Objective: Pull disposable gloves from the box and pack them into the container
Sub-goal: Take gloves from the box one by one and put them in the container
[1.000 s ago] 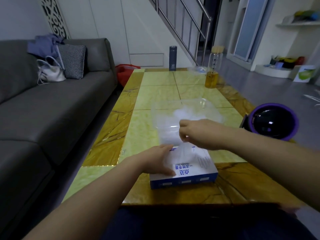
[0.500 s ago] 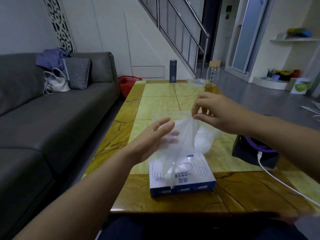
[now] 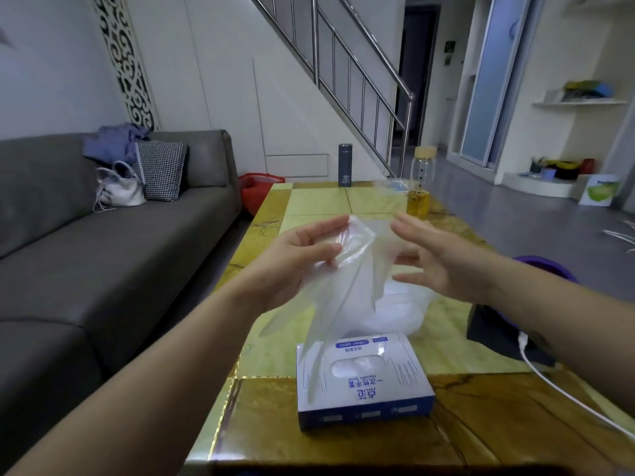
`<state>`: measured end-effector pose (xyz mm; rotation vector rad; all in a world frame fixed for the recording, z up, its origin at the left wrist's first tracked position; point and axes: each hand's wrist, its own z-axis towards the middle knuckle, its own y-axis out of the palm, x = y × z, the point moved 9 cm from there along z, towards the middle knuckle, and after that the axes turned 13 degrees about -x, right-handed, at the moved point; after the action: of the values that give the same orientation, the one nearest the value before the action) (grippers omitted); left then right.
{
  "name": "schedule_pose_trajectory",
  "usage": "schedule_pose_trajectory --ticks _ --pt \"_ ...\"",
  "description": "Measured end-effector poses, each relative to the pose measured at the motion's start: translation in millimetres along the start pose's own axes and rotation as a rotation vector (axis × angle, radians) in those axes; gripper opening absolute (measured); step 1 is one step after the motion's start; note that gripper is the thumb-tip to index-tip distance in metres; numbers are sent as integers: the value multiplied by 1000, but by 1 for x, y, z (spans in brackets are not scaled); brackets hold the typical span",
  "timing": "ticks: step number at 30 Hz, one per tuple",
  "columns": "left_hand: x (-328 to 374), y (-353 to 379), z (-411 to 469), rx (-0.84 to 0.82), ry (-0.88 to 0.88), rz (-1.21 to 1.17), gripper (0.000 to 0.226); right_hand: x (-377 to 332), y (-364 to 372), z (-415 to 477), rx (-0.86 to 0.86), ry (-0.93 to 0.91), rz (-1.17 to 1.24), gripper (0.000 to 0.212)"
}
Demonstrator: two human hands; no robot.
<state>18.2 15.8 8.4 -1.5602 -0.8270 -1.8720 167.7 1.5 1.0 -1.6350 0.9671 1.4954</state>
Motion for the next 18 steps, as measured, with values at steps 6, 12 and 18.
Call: schedule_pose_trajectory --ticks 6,12,18 --pt "9 -9 0 -124 -55 78 54 -21 7 27 -130 -198 139 87" --pt "18 -33 22 -85 -29 217 51 -39 3 39 -157 -149 -253 56" --pt "-1 -83 60 54 -113 715 51 -6 -49 62 -46 71 -604 59"
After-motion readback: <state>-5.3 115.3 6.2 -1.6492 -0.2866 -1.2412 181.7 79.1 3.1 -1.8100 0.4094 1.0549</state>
